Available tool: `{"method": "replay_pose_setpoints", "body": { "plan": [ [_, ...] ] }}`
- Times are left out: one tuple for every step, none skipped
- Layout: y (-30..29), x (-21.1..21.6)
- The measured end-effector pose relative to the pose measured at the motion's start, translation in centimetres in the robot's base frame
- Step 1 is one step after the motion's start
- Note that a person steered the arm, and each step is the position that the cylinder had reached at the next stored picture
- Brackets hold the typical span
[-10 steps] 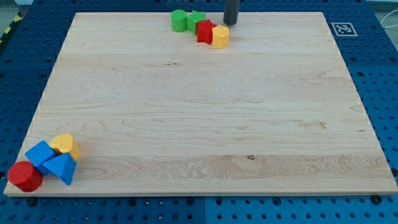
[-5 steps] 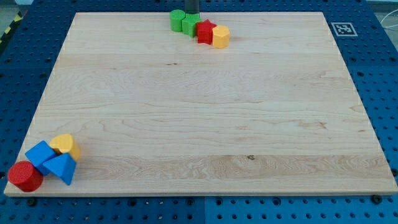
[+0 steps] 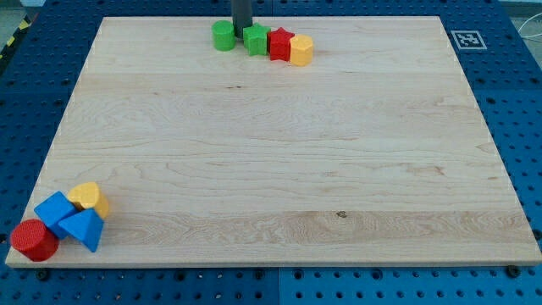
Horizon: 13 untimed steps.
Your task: Slide the green circle towards the top left
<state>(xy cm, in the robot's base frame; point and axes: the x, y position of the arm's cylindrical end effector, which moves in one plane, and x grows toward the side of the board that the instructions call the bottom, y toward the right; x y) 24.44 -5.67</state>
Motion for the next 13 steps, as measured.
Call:
{"method": "replay_pose_setpoints", "body": {
  "plan": [
    [-1.2,2.4],
    [-2.7,4.7],
    [-3.5,5.6],
    [-2.5,4.4],
    [-1.9,2.6],
    [-1.8,0.7],
    [-2.5,-0.4],
    [-4.0,-0.6],
    [-5.7,-0.6],
    [-7.6,-0.6],
    [-8.4,-0.6],
    [-8.5,-2.4],
    [-9.5,-4.7]
  ]
}}
